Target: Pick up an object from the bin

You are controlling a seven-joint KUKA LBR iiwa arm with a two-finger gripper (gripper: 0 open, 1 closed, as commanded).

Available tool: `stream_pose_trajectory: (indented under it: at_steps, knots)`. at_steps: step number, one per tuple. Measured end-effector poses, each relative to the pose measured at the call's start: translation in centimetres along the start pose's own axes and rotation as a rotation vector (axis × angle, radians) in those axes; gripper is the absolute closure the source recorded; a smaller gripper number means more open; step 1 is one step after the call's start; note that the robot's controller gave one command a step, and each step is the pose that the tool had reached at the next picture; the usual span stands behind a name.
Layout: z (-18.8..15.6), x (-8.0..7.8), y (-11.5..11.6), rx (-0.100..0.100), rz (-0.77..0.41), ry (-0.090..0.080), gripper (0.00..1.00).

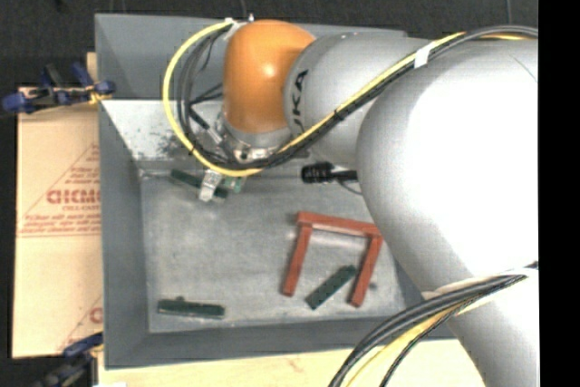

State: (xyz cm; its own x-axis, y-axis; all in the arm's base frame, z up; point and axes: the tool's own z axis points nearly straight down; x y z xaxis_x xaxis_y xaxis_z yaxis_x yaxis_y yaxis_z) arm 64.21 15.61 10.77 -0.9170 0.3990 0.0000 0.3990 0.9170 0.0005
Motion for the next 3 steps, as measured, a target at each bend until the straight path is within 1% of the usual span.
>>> stream_pose_trajectory:
  at_steps: [2, 3]
  knots:
    - [-2.0, -0.1, 0.0, -0.002, 0.0, -0.003, 1.0]
    - [-2.9, -0.1, 0.0, -0.001, 0.0, -0.001, 1.0]
